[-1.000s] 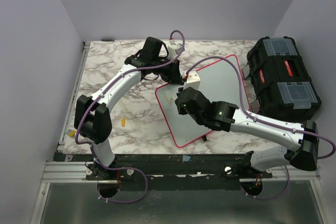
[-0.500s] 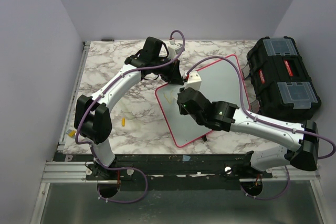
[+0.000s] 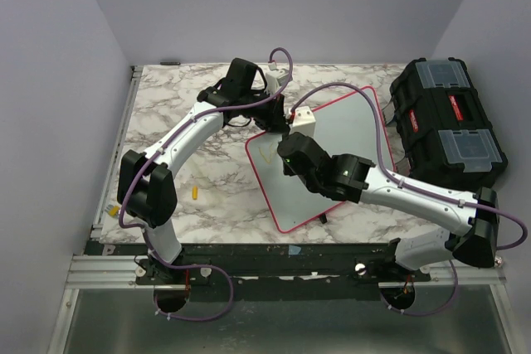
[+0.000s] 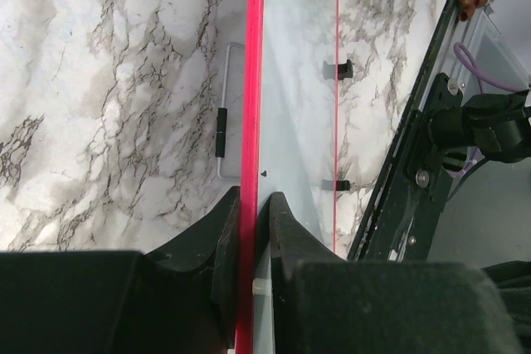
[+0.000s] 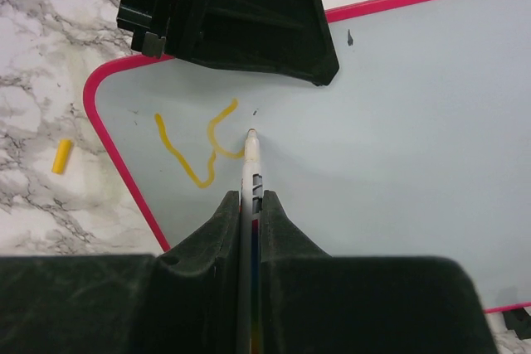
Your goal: Write a sentence on the whiteboard
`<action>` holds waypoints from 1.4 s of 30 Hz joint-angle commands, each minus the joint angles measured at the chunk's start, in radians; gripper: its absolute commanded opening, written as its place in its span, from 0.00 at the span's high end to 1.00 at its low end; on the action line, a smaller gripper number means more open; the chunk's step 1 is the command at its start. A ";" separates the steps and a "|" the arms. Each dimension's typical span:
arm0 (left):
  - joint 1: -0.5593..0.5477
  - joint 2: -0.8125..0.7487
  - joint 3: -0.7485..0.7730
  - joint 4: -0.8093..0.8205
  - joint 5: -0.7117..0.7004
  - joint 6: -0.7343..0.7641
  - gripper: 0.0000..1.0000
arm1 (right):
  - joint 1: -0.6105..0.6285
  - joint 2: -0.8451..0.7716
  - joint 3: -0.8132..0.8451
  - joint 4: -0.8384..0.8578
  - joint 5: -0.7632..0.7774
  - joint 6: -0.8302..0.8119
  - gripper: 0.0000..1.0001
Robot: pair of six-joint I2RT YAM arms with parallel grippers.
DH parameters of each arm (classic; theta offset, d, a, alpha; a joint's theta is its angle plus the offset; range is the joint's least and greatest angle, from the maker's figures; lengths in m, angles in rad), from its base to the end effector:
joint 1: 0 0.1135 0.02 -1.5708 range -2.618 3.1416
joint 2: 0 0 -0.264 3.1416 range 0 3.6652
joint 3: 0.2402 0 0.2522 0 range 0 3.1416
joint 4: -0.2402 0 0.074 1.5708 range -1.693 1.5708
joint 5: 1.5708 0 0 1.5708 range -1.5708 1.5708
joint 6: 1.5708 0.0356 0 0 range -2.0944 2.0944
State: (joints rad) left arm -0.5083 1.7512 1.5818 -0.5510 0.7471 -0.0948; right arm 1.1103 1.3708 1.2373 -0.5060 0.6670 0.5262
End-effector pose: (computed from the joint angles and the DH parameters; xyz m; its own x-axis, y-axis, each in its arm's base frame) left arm 0.3326 -0.2130 0.3250 -0.6497 0.2825 -0.7057 0.7450 0.4210 -0.5174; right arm 0.1531 0.2591 0.3382 -0.4720 -0.0636 -0.8793 -0.2847 0.9550 0.0838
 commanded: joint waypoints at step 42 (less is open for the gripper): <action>-0.030 -0.025 0.044 -0.012 -0.061 0.069 1.00 | -0.017 -0.067 0.020 -0.013 -0.007 0.033 0.99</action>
State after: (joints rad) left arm -0.5243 1.7512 1.6043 -0.5667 0.7414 -0.0937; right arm 1.0988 1.3415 1.2785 -0.5030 0.6582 0.5266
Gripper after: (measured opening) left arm 0.153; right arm 0.118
